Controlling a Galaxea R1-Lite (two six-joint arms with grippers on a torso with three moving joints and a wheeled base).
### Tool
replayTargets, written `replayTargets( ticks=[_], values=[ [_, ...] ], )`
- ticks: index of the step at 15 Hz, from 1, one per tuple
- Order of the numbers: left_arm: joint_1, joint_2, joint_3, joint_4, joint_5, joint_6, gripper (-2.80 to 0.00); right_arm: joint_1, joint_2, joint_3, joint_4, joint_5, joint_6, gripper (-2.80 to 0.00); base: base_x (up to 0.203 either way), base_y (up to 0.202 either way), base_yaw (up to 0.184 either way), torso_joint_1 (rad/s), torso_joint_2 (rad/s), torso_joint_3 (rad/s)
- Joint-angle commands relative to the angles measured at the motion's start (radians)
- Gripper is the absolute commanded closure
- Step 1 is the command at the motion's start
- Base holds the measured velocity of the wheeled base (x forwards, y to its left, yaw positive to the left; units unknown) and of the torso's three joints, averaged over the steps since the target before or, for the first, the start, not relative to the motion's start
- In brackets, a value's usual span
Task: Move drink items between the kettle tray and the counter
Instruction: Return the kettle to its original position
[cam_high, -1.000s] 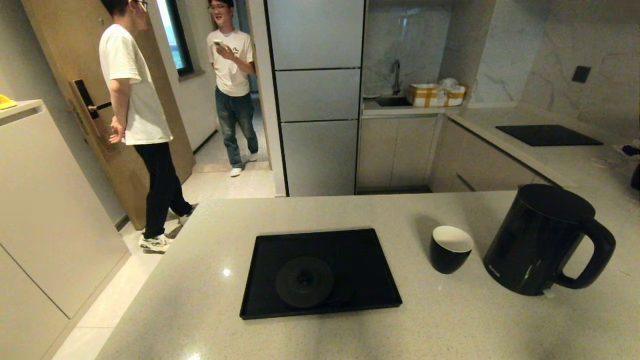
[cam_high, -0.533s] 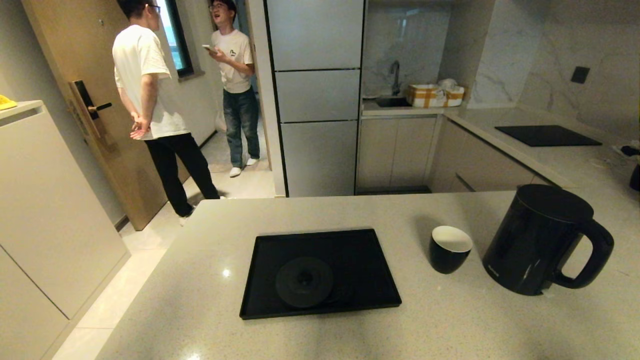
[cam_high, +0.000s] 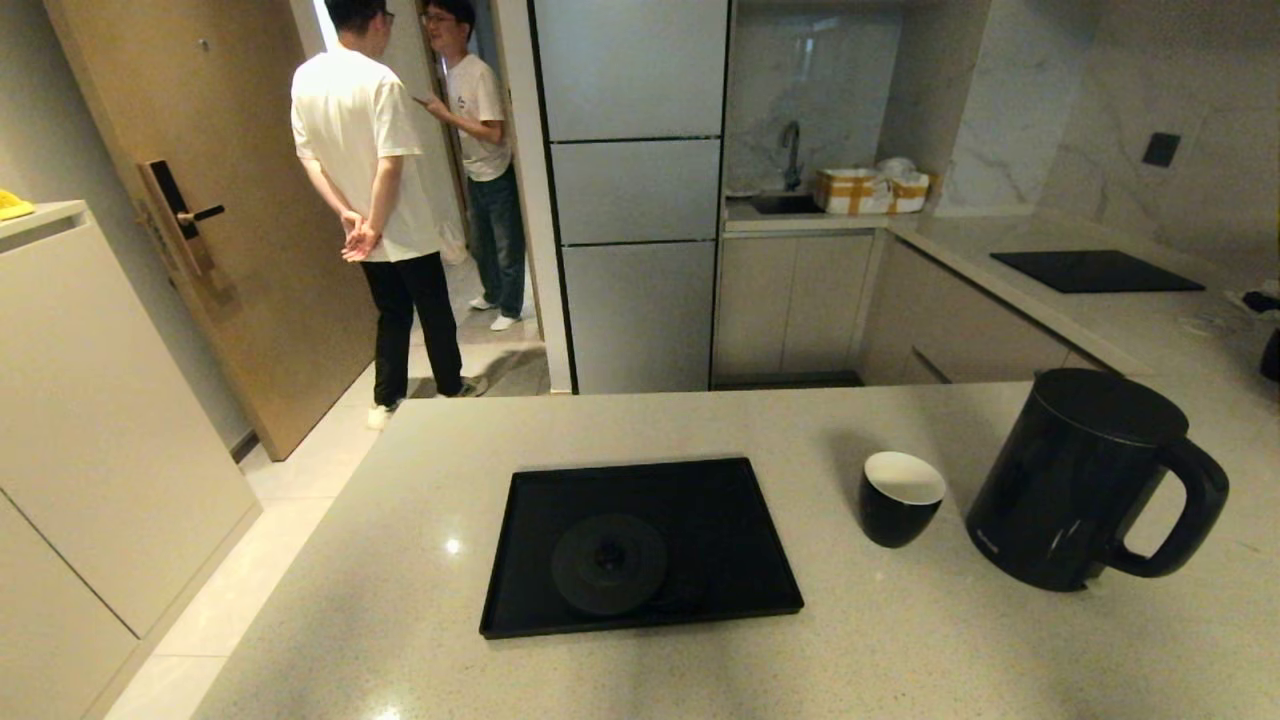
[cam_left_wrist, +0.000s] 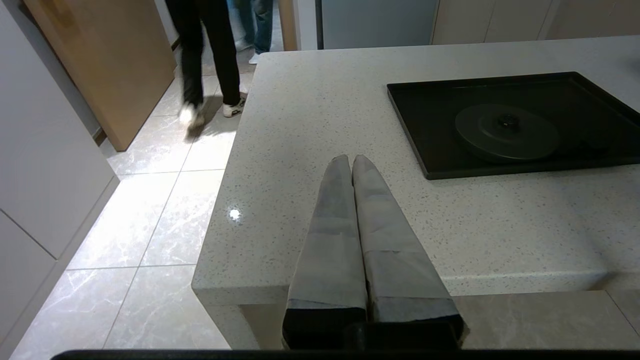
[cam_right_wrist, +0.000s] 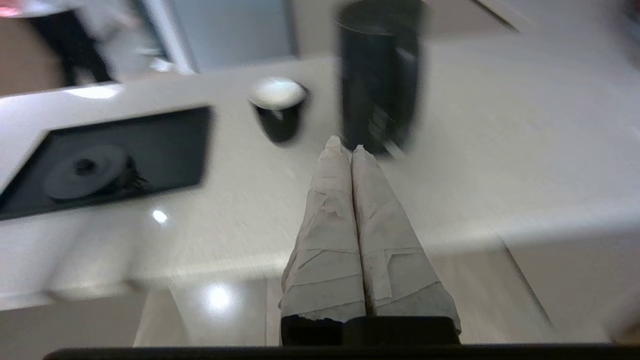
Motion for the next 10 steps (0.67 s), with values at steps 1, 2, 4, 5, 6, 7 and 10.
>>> replayTargets(
  ticks=[1, 2, 4, 5, 6, 7, 10],
  values=[
    [0.000, 0.000, 0.000, 0.000, 0.000, 0.001, 0.00, 0.003, -0.047, 0.252, -0.299, 0.037, -0.027, 0.00, 0.000, 0.000, 0.000, 0.000, 0.00, 0.000],
    [0.000, 0.000, 0.000, 0.000, 0.000, 0.001, 0.00, 0.003, -0.049, 0.388, -0.420, 0.048, -0.056, 0.00, 0.000, 0.000, 0.000, 0.000, 0.00, 0.000],
    [0.000, 0.000, 0.000, 0.000, 0.000, 0.001, 0.00, 0.004, -0.051, 0.588, -0.537, 0.064, -0.091, 0.00, 0.000, 0.000, 0.000, 0.000, 0.00, 0.000],
    [0.000, 0.000, 0.000, 0.000, 0.000, 0.001, 0.00, 0.004, -0.052, 0.628, -0.550, 0.071, -0.095, 0.00, 0.000, 0.000, 0.000, 0.000, 0.00, 0.000],
    [0.000, 0.000, 0.000, 0.000, 0.000, 0.001, 0.00, 0.004, -0.052, 0.627, -0.566, 0.077, -0.099, 0.00, 0.000, 0.000, 0.000, 0.000, 0.00, 0.000],
    [0.000, 0.000, 0.000, 0.000, 0.000, 0.001, 0.00, 0.005, -0.053, 0.602, -0.578, 0.083, -0.102, 0.00, 0.000, 0.000, 0.000, 0.000, 0.00, 0.000],
    [0.000, 0.000, 0.000, 0.000, 0.000, 0.001, 0.00, 0.006, -0.052, 0.600, -0.581, 0.084, -0.103, 0.00, 0.000, 0.000, 0.000, 0.000, 0.00, 0.000]
  ],
)
